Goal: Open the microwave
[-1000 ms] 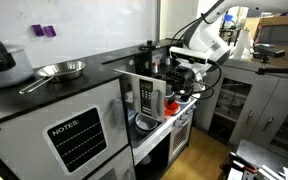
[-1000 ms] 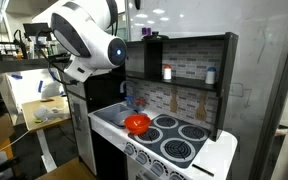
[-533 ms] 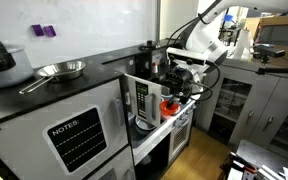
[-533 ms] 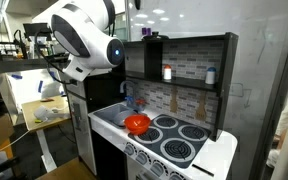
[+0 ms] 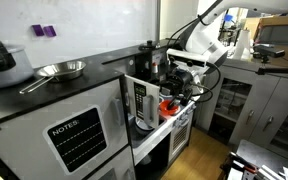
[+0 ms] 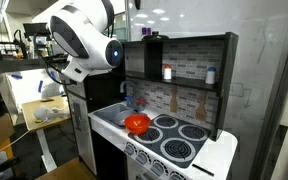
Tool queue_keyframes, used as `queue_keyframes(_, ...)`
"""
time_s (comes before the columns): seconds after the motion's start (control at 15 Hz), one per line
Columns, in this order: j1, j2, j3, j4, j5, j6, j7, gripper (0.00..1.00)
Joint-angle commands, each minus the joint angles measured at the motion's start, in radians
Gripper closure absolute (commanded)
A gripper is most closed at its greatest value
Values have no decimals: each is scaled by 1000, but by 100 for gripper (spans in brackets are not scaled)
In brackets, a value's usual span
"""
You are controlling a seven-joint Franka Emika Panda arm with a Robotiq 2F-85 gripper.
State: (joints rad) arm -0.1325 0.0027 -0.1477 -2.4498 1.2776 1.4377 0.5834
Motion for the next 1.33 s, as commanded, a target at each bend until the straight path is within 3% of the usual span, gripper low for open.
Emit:
queue_keyframes(0.0,-24,-25,-20,-33,-32,30,-12,0)
queue_keyframes(0.33,-79,-35,-84,-63,-118,107,-27,0)
queue_keyframes(0.6,-113,-64,-115,-44,-265,165,-103,0)
queue_keyframes(1.27,-108,-140,-86,134,-643,143,-260,0)
